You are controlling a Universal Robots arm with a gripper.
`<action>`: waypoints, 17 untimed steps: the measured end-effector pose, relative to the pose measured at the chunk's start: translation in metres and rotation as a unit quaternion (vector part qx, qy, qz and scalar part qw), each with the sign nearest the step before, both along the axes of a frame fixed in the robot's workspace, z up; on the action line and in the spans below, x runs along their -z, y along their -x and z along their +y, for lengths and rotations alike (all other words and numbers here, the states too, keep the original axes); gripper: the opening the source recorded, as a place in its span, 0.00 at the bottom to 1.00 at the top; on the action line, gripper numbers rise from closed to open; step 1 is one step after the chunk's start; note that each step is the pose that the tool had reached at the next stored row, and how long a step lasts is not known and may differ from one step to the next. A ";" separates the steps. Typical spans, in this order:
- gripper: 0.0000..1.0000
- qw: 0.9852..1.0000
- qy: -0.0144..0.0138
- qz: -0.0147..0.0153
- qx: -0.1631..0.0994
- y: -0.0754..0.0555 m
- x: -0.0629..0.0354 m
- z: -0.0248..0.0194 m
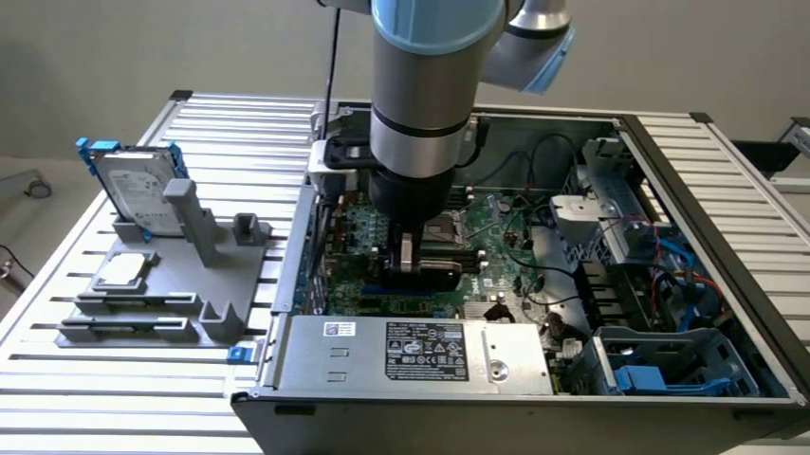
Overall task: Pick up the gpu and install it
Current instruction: 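Insert the gpu into the slot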
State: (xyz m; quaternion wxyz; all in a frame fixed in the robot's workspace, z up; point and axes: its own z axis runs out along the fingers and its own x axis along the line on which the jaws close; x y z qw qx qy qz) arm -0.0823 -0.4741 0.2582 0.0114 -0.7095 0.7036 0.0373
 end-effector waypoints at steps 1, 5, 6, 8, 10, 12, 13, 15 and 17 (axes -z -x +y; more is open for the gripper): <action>0.27 1.000 0.000 0.000 -0.001 0.000 0.0002 0.0000; 0.27 1.000 -0.001 0.000 -0.005 0.000 0.0009 0.0000; 0.27 1.000 -0.001 0.000 -0.006 0.000 0.0010 0.0000; 0.27 1.000 -0.001 0.000 -0.007 0.001 0.0012 0.0000; 0.27 1.000 -0.001 0.000 -0.008 0.001 0.0012 0.0000; 0.27 1.000 -0.001 0.000 -0.009 0.001 0.0012 0.0000; 0.27 1.000 -0.001 0.000 -0.009 0.001 0.0012 0.0000; 0.27 1.000 -0.001 0.000 -0.009 0.001 0.0012 0.0000; 0.27 1.000 -0.001 0.000 -0.009 0.001 0.0013 -0.0001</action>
